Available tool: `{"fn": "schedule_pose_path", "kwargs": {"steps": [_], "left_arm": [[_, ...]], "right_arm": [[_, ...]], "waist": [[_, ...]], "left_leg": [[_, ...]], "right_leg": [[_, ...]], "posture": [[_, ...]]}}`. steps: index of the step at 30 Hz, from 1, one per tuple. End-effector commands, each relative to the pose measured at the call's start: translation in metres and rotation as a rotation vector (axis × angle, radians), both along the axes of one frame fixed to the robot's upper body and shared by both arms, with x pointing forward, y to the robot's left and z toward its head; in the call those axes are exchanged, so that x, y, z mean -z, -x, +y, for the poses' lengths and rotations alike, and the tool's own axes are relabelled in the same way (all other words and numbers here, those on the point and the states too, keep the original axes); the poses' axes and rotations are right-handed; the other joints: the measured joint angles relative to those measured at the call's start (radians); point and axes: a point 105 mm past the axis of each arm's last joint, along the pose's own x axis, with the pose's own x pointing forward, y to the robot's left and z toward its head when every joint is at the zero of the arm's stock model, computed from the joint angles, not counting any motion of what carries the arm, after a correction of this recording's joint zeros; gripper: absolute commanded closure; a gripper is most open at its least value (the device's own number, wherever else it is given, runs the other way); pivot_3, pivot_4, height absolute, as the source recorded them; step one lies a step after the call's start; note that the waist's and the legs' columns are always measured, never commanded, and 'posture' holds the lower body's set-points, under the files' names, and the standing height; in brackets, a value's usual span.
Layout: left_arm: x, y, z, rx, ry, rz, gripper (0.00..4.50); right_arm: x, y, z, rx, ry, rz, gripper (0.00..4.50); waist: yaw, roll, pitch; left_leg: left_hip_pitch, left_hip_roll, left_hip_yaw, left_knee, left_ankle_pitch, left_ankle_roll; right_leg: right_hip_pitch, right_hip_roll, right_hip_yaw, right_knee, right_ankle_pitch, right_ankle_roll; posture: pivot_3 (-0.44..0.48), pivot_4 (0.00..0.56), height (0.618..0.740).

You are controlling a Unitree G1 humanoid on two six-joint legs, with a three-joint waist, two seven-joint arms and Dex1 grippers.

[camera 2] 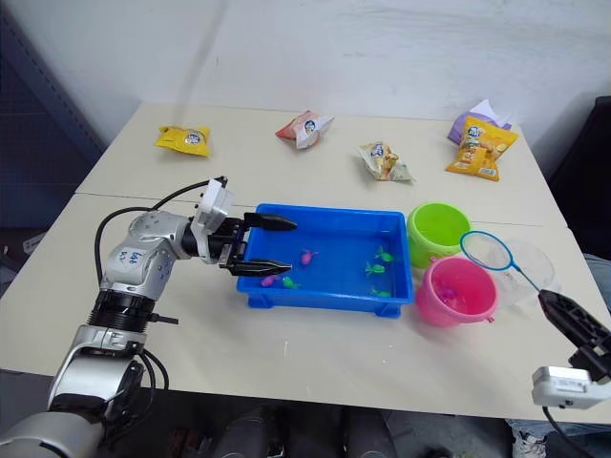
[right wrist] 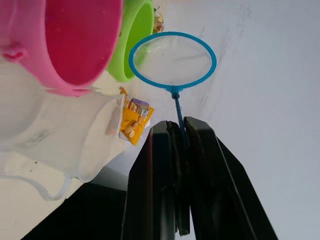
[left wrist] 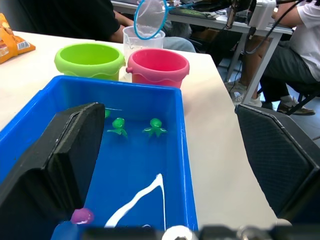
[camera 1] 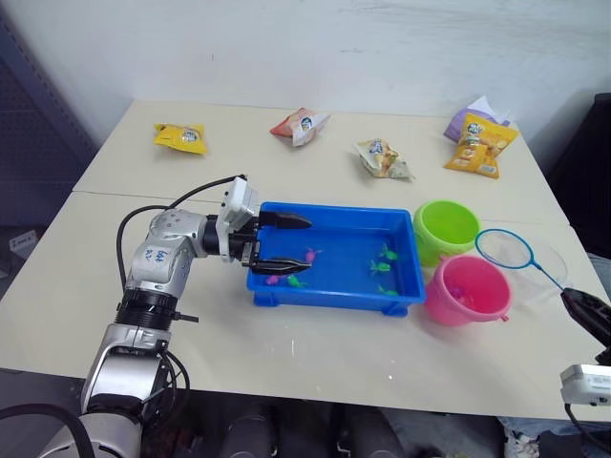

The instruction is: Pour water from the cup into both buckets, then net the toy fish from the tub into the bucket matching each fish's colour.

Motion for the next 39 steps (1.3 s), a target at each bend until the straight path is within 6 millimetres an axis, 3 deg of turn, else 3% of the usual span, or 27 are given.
{"fn": "schedule_pose_path", "kwargs": {"steps": [1,5,9,13,16,20,24,34,36,39], "left_arm": [[-0.01,0.001,0.003,-0.004,0.014,-0.037,0.02],[-0.008,-0.004,0.018,-0.05,-0.004,-0.031,0.02],[-0.001,-0.009,0.039,-0.127,-0.031,-0.019,0.02],[-0.001,-0.012,0.056,-0.205,-0.034,-0.029,0.02],[-0.001,-0.014,0.068,-0.262,-0.051,-0.042,0.02],[0.003,-0.014,0.08,-0.303,-0.1,-0.058,0.02],[0.004,-0.008,0.091,-0.34,-0.118,-0.056,0.02],[0.009,0.006,0.098,-0.376,-0.145,-0.043,0.02],[0.009,0.007,0.098,-0.38,-0.142,-0.037,0.02],[0.008,0.008,0.096,-0.382,-0.137,-0.031,0.02]], "right_arm": [[-0.016,0.003,0.011,-0.022,-0.136,-0.038,4.5],[-0.024,-0.004,0.04,-0.128,-0.487,0.071,4.5],[-0.047,-0.026,0.072,-0.244,-0.786,0.184,4.5],[-0.029,-0.045,0.11,-0.268,-1.025,0.528,4.5],[-0.018,-0.069,0.127,-0.209,-1.096,0.656,4.5],[-0.008,-0.09,0.136,-0.103,-1.125,0.764,4.5],[0.007,-0.12,0.148,-0.021,-1.029,0.843,4.5],[0.032,-0.15,0.188,-0.014,-0.848,0.958,4.5],[0.034,-0.157,0.191,-0.001,-0.774,0.942,4.5],[0.03,-0.162,0.205,-0.028,-0.809,0.966,4.5]], "waist": [[-0.002,0.0,0.0],[-0.017,0.0,0.0],[-0.034,0.0,0.0],[-0.023,0.0,0.0],[-0.016,0.0,0.0],[-0.009,-0.001,0.001],[-0.019,-0.001,0.001],[-0.022,-0.001,0.001],[-0.022,-0.001,0.001],[-0.023,-0.001,0.001]], "left_leg": [[0.0,0.0,0.0,0.0,0.0,0.0],[0.002,0.001,0.0,0.0,0.0,0.0],[0.004,0.002,0.0,0.0,0.0,0.0],[0.004,0.003,-0.002,0.0,0.0,0.001],[0.001,0.002,-0.003,0.0,-0.001,0.002],[-0.001,0.001,-0.004,0.002,-0.002,0.004],[-0.003,0.001,-0.003,0.001,-0.002,0.004],[-0.012,0.001,-0.004,0.003,-0.002,0.004],[-0.015,0.001,-0.003,0.004,-0.002,0.004],[-0.017,0.001,-0.002,0.004,-0.001,0.003]], "right_leg": [[0.0,0.0,0.0,0.0,0.0,0.0],[0.001,0.0,0.001,0.001,0.0,0.0],[0.002,0.001,0.002,0.002,0.0,0.0],[0.003,0.0,0.001,0.002,0.0,-0.001],[0.001,-0.001,-0.001,0.001,-0.001,-0.001],[0.0,-0.003,-0.002,0.001,0.0,-0.001],[-0.001,-0.003,-0.002,0.0,0.0,-0.001],[-0.01,-0.003,-0.004,0.001,0.0,-0.001],[-0.014,-0.003,-0.004,0.004,0.0,-0.001],[-0.017,-0.003,-0.004,0.005,0.0,-0.001]], "posture": [[0.0,0.15,0.738],[0.0,0.15,0.738],[0.0,0.15,0.738],[0.0,0.15,0.738],[0.0,0.15,0.738],[0.0,0.15,0.738],[0.0,0.15,0.738],[0.0,0.15,0.738],[0.0,0.15,0.738],[0.0,0.15,0.738]]}}
